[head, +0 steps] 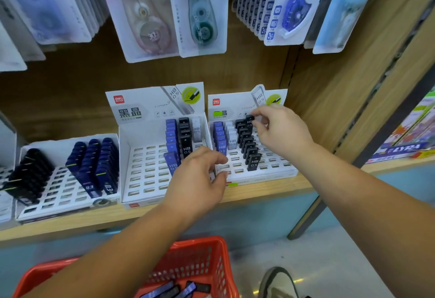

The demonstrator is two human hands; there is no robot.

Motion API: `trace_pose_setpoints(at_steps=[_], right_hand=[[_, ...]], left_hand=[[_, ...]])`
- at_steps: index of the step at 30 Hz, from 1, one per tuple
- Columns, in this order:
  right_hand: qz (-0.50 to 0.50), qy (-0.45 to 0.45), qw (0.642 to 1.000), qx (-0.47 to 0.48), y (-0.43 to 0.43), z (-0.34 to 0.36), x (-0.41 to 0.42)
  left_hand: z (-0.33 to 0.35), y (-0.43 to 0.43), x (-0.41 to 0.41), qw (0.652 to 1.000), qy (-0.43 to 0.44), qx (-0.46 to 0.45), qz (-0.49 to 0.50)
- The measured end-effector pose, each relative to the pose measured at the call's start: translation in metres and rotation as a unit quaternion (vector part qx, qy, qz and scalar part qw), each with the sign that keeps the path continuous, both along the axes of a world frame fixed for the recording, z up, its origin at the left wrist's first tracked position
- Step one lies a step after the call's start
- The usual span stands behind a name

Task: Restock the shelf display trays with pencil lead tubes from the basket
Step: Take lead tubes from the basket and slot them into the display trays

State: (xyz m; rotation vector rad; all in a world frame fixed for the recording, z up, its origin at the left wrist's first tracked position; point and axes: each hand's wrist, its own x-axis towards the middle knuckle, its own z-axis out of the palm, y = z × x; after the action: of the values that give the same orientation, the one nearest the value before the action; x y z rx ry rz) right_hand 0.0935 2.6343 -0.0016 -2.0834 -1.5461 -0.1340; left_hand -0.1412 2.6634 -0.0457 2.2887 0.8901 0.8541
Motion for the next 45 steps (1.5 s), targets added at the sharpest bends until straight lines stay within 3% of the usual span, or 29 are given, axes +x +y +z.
trace_pose_setpoints(at_steps=[2,7,12,17,23,27,31,34,38,45], right_hand=[[-0.011,-0.008,1.000,-0.025,-0.005,0.001,-0.001],[0.002,0.111,0.994,-0.002,-0.001,0.007,0.009],[-0.008,0.088,0.996,0.010,0.011,-0.002,0.012],[0.002,0.139,0.990,-0.013,0.006,-0.010,0.014],[-0.036,0.023,0.999,-0.014,-0.022,0.014,-0.022],[0.022,-0.055,0.998,0.004,-0.072,0.032,-0.095],[0.142,0.073,0.976,-0.145,-0.108,-0.009,-0.173],[0.186,0.156,0.919,-0.311,-0.112,-0.087,-0.219],[0.173,0.239,0.858,-0.421,-0.124,-0.209,-0.263],[0.127,0.185,0.807,-0.547,-0.148,-0.329,-0.287]], left_hand=[[0.003,-0.002,-0.002,1.000,0.023,0.003,-0.010],[0.010,-0.003,0.004,0.998,0.065,0.011,-0.010],[0.009,0.006,0.015,0.997,0.074,0.018,0.015],[0.007,0.007,0.019,0.997,0.078,0.014,0.014],[0.011,-0.011,-0.011,1.000,0.013,0.017,-0.009],[0.007,-0.037,-0.059,1.000,-0.014,-0.017,-0.021],[-0.030,-0.060,-0.119,0.997,0.040,-0.050,-0.038],[-0.079,-0.065,-0.160,0.982,0.137,-0.121,-0.041],[-0.151,-0.071,-0.210,0.951,0.220,-0.219,0.009],[-0.249,-0.093,-0.272,0.883,0.340,-0.323,0.001]])
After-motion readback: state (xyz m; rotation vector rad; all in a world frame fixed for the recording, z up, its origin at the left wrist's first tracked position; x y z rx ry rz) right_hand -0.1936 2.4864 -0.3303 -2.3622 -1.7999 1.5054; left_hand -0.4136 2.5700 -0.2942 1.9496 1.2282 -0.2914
